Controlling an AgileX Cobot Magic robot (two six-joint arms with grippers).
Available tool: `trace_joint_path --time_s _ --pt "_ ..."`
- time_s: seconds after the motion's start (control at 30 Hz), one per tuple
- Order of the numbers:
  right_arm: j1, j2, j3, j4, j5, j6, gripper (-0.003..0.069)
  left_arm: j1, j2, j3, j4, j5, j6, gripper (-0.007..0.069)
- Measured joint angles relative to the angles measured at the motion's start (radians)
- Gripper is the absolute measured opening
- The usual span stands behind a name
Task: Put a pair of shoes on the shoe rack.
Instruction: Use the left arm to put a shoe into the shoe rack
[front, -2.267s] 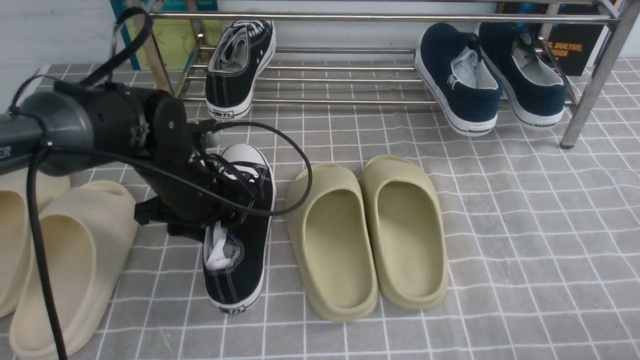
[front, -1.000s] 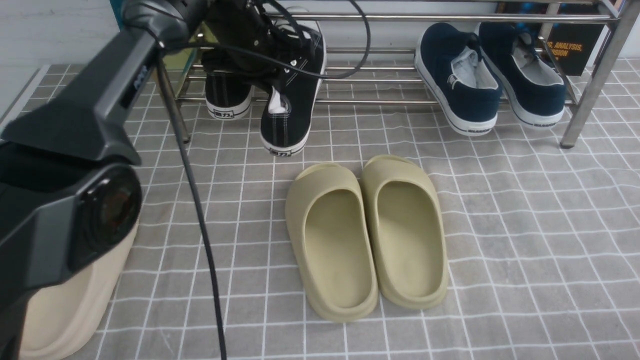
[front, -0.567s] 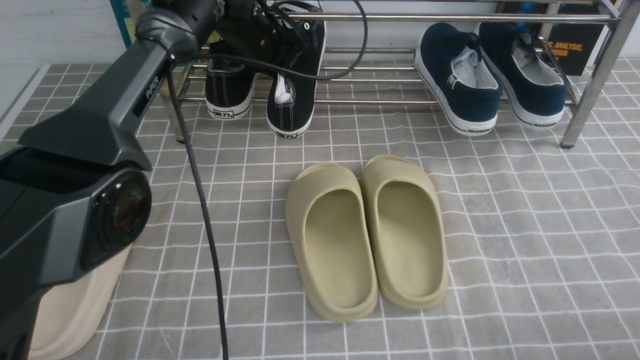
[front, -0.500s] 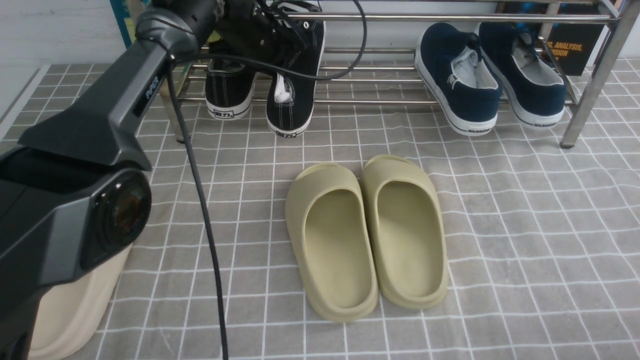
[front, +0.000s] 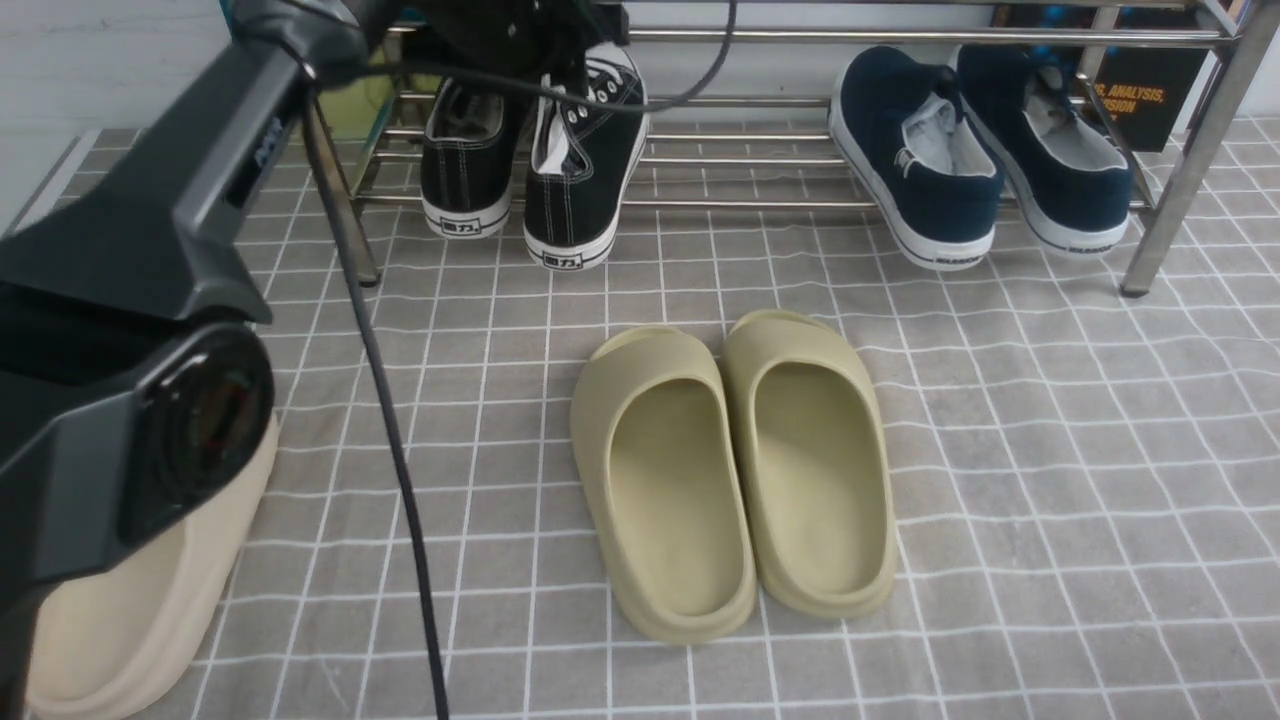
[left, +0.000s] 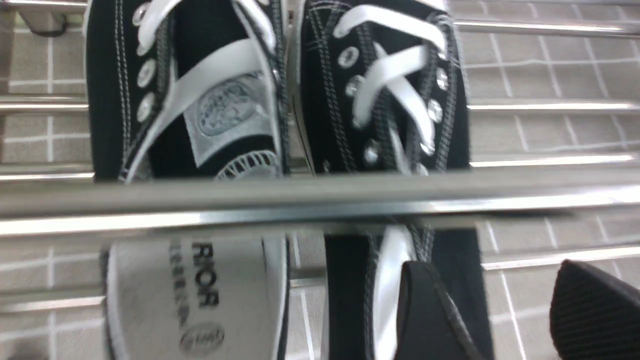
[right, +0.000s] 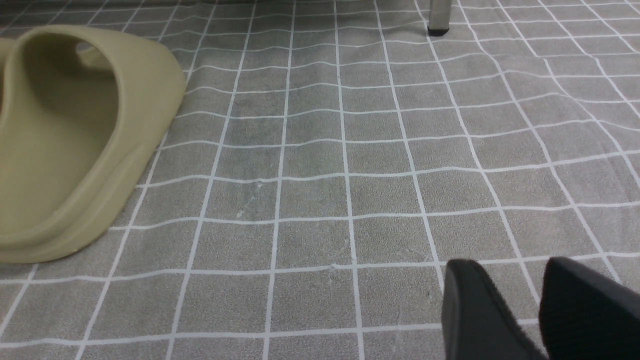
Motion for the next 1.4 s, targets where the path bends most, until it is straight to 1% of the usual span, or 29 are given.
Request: trace_joint_path --time_s 0.03,0.07,0.1,0.13,0.2,0.23,0.27,0.3,0.33,0.47,0.5,0.53,0.63,0.8,0.83,0.87,1.0,1.07,1.17,1.27,1.4 --pt "0.0 0.0 0.0 0.0 0.0 0.0 0.0239 0.0 -0.005 0.0 0.0 0.01 0.0 0.0346" --pt "0.0 0.0 0.0 0.0 0.0 0.0 0.0239 0.0 -0.029 -0.001 -0.002 0.063 0.0 0.0304" --pt "0.0 0.0 0.0 0.0 0.0 0.0 0.0239 0.0 -0.03 -0.001 -0.002 0.069 0.0 0.0304" --pt "0.0 0.0 0.0 0.0 0.0 0.0 0.0239 0.0 -0.05 -0.001 -0.003 0.136 0.0 0.0244" --pt "0.0 0.0 0.0 0.0 0.0 0.0 0.0239 0.0 -0.061 -0.005 -0.009 0.206 0.001 0.0167" --pt "0.0 0.0 0.0 0.0 0.0 0.0 0.0239 0.0 -0.062 -0.005 -0.011 0.211 0.001 0.0148" --pt "0.0 0.0 0.0 0.0 0.0 0.0 0.0239 0.0 -0.063 0.002 -0.03 0.233 0.007 0.0071" --pt "0.0 0.0 0.0 0.0 0.0 0.0 0.0239 0.0 -0.063 0.002 -0.034 0.234 0.009 0.0062" --pt "0.0 0.0 0.0 0.0 0.0 0.0 0.0239 0.0 -0.063 0.023 -0.059 0.236 0.025 -0.0005" --pt "0.0 0.0 0.0 0.0 0.0 0.0 0.0239 0.0 -0.063 0.13 -0.15 0.242 0.078 -0.0013" --pt "0.0 0.0 0.0 0.0 0.0 0.0 0.0239 0.0 -0.063 0.135 -0.15 0.242 0.078 -0.0013" --pt "0.0 0.0 0.0 0.0 0.0 0.0 0.0239 -0.001 -0.063 0.184 -0.166 0.242 0.095 -0.0013" --pt "0.0 0.0 0.0 0.0 0.0 0.0 0.0239 -0.001 -0.06 0.239 -0.155 0.242 0.102 -0.0013" --pt "0.0 0.0 0.0 0.0 0.0 0.0 0.0239 -0.001 -0.055 0.253 -0.126 0.222 0.103 -0.0013" --pt "0.0 0.0 0.0 0.0 0.0 0.0 0.0239 -0.001 -0.05 0.253 -0.114 0.154 0.101 -0.0013" --pt "0.0 0.0 0.0 0.0 0.0 0.0 0.0239 -0.001 -0.05 0.253 -0.114 0.149 0.101 -0.0013" --pt "0.0 0.0 0.0 0.0 0.0 0.0 0.0239 -0.003 -0.04 0.255 -0.104 0.066 0.027 -0.0013" --pt "0.0 0.0 0.0 0.0 0.0 0.0 0.0239 -0.005 -0.037 0.258 -0.102 0.004 0.004 -0.0013" --pt "0.0 0.0 0.0 0.0 0.0 0.0 0.0239 -0.007 -0.037 0.257 -0.095 -0.046 -0.012 -0.0013" --pt "0.0 0.0 0.0 0.0 0.0 0.0 0.0239 -0.007 -0.038 0.257 -0.089 -0.043 -0.019 -0.0013" --pt "0.0 0.0 0.0 0.0 0.0 0.0 0.0239 -0.007 -0.04 0.257 -0.078 0.029 -0.018 -0.0013"
